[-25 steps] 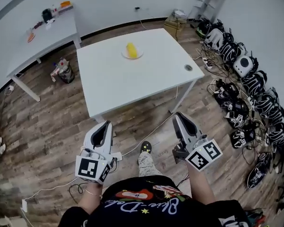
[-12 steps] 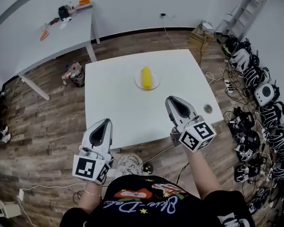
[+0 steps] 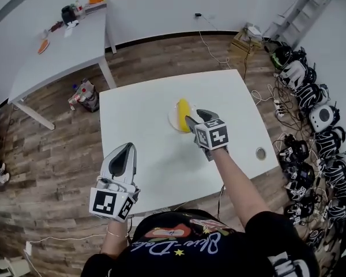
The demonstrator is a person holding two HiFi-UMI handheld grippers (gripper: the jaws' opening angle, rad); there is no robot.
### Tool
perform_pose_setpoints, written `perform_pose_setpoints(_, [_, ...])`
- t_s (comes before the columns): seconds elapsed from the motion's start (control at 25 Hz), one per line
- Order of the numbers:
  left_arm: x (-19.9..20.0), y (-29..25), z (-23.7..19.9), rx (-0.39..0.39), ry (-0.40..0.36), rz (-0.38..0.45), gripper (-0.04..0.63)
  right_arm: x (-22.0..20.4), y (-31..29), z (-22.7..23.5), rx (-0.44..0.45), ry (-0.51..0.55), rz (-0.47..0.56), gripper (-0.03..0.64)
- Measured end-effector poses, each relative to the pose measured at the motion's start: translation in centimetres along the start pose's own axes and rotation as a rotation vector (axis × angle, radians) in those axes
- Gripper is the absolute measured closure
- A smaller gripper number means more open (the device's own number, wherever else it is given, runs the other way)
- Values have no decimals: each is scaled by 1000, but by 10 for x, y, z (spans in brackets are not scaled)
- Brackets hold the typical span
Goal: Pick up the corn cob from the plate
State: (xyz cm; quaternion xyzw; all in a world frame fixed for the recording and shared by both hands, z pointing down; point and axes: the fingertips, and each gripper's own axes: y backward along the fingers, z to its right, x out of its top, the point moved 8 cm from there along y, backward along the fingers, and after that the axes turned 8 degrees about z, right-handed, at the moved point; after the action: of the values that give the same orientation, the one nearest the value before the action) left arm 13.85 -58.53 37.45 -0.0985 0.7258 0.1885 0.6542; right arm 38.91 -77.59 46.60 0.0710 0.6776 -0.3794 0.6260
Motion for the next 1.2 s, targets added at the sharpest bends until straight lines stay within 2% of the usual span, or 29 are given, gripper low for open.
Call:
perform_pose_setpoints(0.12, [-14,-9,-35,41,43,-44,607,-6,-48,14,-24,-20,-142,390])
perform_pose_setpoints(0.24, [-20,-19,-61,69,108,-31,607,-4,-76,24,-43,-84,-193,354])
perform_pose_setpoints(0.32, [-25,-22,-72,81,161,-18,607,-9,-90,27,-61,-90,-242,345])
perform_pose_setpoints(0.52, [-39,-30,-86,77,251,-30,607,-20,-120,31,-91,-136,-352,333])
perform_pose_setpoints(0.68, [-43,-38,-90,61,280,-22,607,-26,-136,26,-110,-177,-440,331])
perform_pose_setpoints(0.76, [-45,-39,-88,56,285,-29,607,-28,-139,29,-143,-214,-453,333])
perform_pose_setpoints(0.88, [-49,-37,-85,63,302,-50,607,-29,-141,32,-183,-195,-450,333])
perform_pose_setpoints(1.2, [-44,-24,-93,108,323,-46,607,-30,-118,44,-216,-268,-308,344])
